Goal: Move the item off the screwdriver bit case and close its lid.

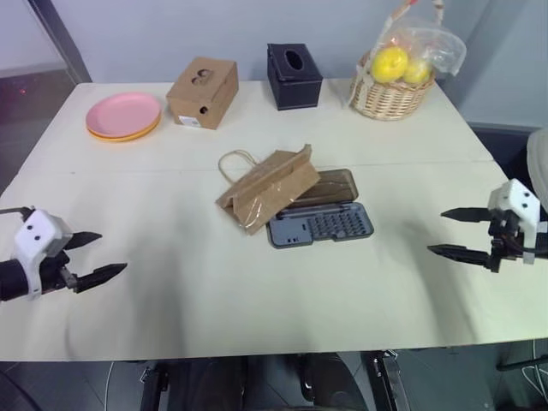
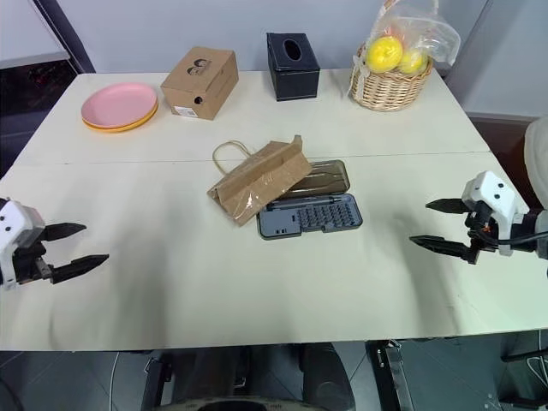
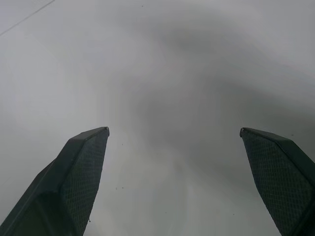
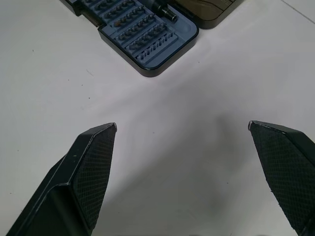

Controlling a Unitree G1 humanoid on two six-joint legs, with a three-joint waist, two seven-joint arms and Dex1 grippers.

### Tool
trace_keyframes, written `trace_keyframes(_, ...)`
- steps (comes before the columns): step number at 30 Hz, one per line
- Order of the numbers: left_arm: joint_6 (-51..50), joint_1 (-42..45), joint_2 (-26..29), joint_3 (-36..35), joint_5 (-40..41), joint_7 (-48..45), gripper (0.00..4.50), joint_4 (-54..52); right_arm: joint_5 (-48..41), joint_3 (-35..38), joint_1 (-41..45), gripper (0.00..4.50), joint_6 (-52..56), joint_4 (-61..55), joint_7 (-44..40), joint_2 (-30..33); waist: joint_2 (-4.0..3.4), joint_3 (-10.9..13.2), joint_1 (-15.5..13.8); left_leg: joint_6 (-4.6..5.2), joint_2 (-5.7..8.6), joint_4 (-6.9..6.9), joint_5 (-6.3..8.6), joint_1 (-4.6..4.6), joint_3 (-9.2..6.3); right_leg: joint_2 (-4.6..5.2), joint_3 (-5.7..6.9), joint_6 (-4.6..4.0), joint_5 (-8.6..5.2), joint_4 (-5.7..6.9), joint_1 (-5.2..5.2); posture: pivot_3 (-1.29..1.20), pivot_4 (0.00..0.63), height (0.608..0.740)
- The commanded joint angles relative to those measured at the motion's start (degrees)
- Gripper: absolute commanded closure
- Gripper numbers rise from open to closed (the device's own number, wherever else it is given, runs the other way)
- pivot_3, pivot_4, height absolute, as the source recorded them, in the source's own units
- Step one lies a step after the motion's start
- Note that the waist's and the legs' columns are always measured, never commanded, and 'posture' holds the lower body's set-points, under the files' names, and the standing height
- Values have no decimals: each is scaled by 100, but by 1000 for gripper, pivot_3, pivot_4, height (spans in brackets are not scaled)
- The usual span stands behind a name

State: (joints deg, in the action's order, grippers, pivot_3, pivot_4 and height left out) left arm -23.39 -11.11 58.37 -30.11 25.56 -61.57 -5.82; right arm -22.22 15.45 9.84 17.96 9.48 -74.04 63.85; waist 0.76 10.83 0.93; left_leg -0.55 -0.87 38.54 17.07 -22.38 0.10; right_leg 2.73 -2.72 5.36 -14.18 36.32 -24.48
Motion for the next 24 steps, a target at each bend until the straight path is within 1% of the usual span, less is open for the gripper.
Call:
trace_keyframes(1,62,-59,-35,-148,-43,32,59,-138,-24,99,71,0,-79,-22,-8,11,0,0,1,0,0,0,0,0,0,0,0,0,0,0,0,0,150,740)
trace_keyframes(8,21,149,-216,-54,-75,283,59,-141,17,144,15,0,-103,-106,143,-43,0,0,-10,0,1,1,0,1,3,0,-1,1,1,1,1,0,150,740)
trace_keyframes(13,-127,716,-345,186,77,388,59,-220,-361,355,-16,0,480,-491,305,-148,0,-2,-16,0,1,2,0,1,2,-1,-1,10,6,1,3,0,150,740)
trace_keyframes(16,-541,1570,-361,525,552,364,59,-616,-652,588,-198,0,911,-1165,572,-298,2,-1,-43,0,2,4,0,0,-1,-2,0,19,12,3,4,0,150,740)
trace_keyframes(18,-909,2404,-407,981,827,383,59,-787,-917,768,-379,0,1295,-1788,815,-418,4,-2,-59,-1,3,17,0,-7,-10,-6,5,25,15,5,7,0,150,740)
trace_keyframes(19,-1033,2817,-461,1246,844,410,59,-780,-1087,857,-458,0,1514,-2102,926,-477,3,-2,-79,-1,6,22,0,-8,-20,-6,6,41,25,9,12,0,150,740)
trace_keyframes(22,-1112,4006,-744,2221,505,407,59,-529,-1649,1130,-628,0,2135,-2975,1271,-626,-2,-5,-62,0,18,32,0,-6,-25,-5,4,56,35,11,23,0,150,740)
trace_keyframes(24,-993,4810,-1084,2985,109,302,59,-186,-1908,1301,-730,0,2409,-3451,1564,-750,-1,-6,-50,0,30,40,0,-6,-25,-7,4,60,37,9,27,0,150,740)
